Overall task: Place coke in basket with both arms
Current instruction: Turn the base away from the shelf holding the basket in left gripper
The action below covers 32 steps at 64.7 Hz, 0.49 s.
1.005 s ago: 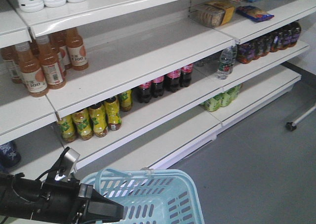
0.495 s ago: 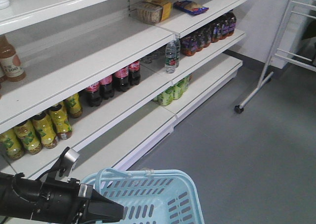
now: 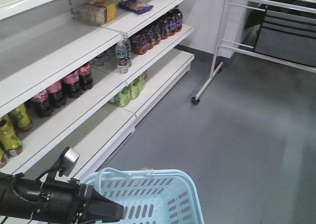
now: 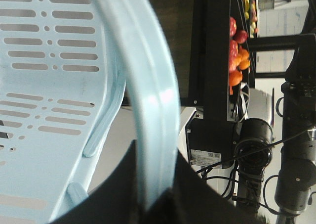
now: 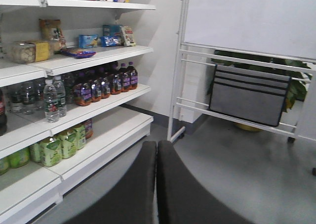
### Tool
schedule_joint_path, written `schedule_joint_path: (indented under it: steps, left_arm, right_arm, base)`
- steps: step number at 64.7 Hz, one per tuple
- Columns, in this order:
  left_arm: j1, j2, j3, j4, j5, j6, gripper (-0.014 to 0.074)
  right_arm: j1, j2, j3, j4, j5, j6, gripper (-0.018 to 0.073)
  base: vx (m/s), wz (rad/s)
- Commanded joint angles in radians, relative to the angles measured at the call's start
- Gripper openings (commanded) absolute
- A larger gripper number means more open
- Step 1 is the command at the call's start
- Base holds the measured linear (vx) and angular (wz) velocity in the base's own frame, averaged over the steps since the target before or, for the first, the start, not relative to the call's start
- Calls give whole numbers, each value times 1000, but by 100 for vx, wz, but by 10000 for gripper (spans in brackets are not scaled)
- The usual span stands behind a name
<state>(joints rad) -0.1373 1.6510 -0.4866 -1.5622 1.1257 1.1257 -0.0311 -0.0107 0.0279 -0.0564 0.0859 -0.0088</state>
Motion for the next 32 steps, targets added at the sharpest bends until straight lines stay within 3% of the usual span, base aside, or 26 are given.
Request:
schedule_joint_path:
  steps: [1,32]
  left_arm:
    - [-4,-37,-16,-54,107,9,-6]
    - [-4,-37,-16,-54,107,9,-6]
  right_arm:
    - [-6,-18,11,-2,-71,-4,-9]
    - [-6,-18,11,-2,-71,-4,-9]
  base:
    - [-1,-41]
    - [-1,-42]
